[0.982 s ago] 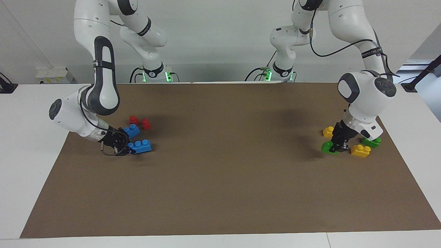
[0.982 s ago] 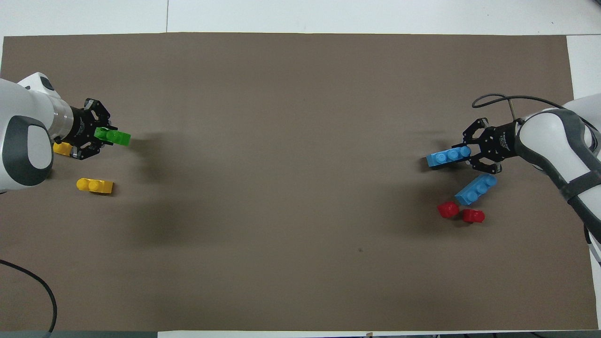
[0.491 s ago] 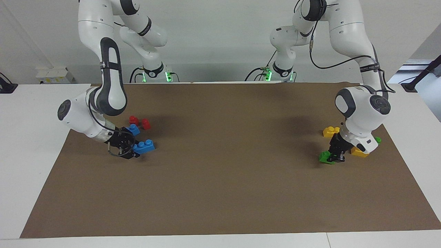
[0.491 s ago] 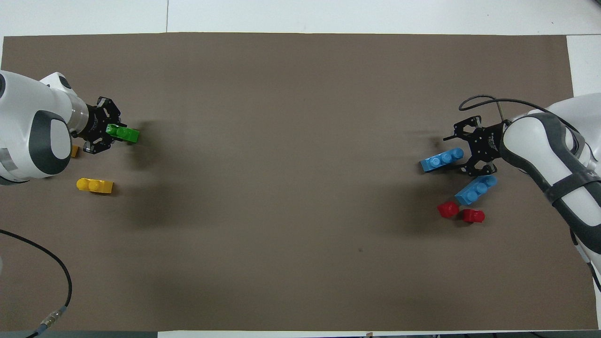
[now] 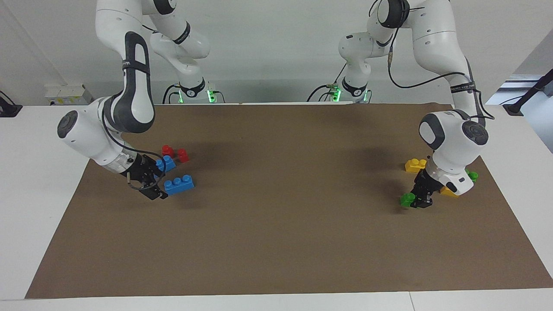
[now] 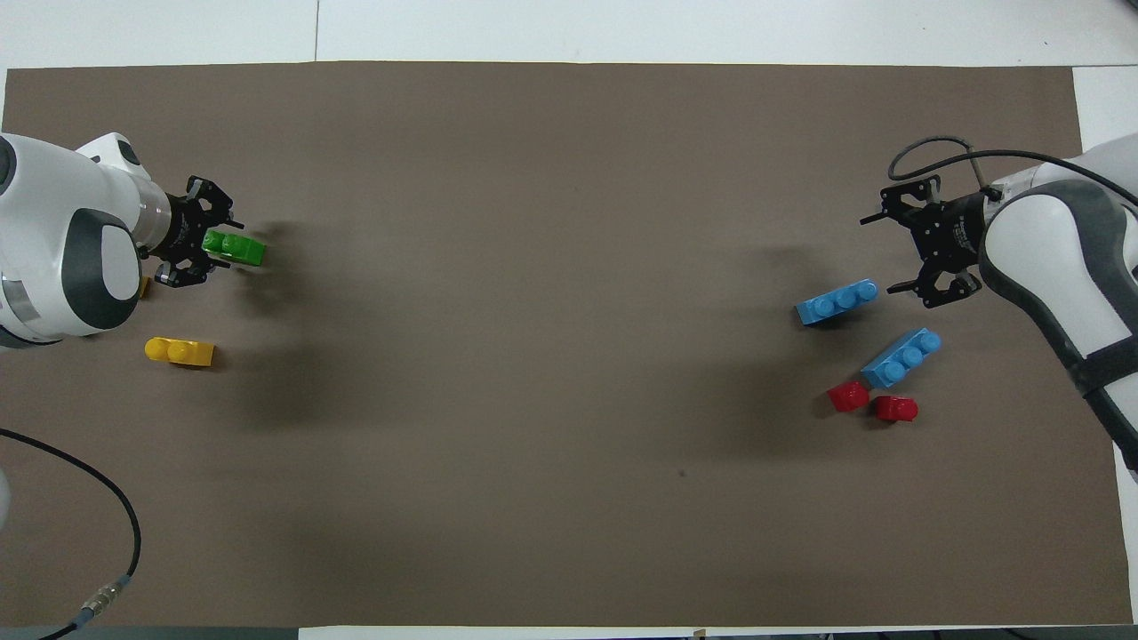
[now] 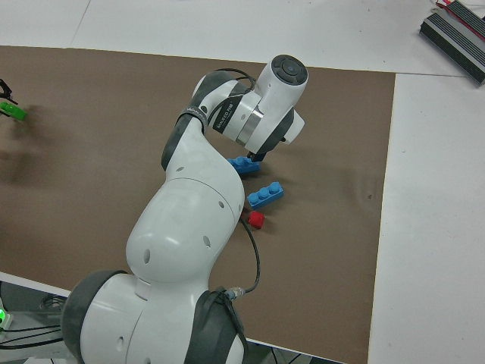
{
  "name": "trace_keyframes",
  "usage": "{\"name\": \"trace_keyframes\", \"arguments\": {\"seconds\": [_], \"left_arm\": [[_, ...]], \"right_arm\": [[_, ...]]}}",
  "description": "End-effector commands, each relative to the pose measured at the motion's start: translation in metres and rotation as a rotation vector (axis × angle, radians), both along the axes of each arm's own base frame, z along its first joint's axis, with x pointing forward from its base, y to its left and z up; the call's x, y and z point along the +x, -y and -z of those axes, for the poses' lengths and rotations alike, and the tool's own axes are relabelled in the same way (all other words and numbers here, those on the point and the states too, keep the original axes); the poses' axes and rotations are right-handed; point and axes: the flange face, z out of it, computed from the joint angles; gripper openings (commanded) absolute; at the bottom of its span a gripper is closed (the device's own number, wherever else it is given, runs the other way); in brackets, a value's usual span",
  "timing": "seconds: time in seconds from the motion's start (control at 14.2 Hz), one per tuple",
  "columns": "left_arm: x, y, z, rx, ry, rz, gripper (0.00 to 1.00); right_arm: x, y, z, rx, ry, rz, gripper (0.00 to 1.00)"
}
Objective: Remove green block with left arm and hold with right
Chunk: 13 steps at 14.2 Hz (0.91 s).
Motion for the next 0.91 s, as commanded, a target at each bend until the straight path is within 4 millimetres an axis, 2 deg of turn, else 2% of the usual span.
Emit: {"name": "trace_keyframes", "arguments": {"seconds": [0.0,0.14,0.28,0.49,0.63,0.84], "left_arm": [[0.005,-0.003,-0.001,0.019,0.015,0.067,1.0],[0.004,-0.005,-0.005,0.024,0.014,0.136,1.0],[0.005,-0.007,-0.02,0.03,0.037,0.15,1.0],[0.002,-0.005,-0.063,0.067,0.082,0.263,1.0],[-0.008,-0.004,-0.095,0.08,0.038,0.37,1.0],[-0.03,0.007,-0.155,0.081,-0.002,0.552,1.0]], "right_arm": [[-0.002,-0.008,-0.064,-0.063,0.056,-0.231,1.0],[-0.008,-0.006,-0.104,-0.11,0.095,-0.434,1.0],[-0.025,-0.008,-0.145,-0.158,0.125,-0.572,1.0],[-0.053,-0.014,-0.193,-0.222,0.166,-0.748,1.0],[-0.062,-0.016,-0.211,-0.216,0.175,-0.86,1.0],[-0.065,-0.027,-0.217,-0.248,0.179,-0.948,1.0]]}}
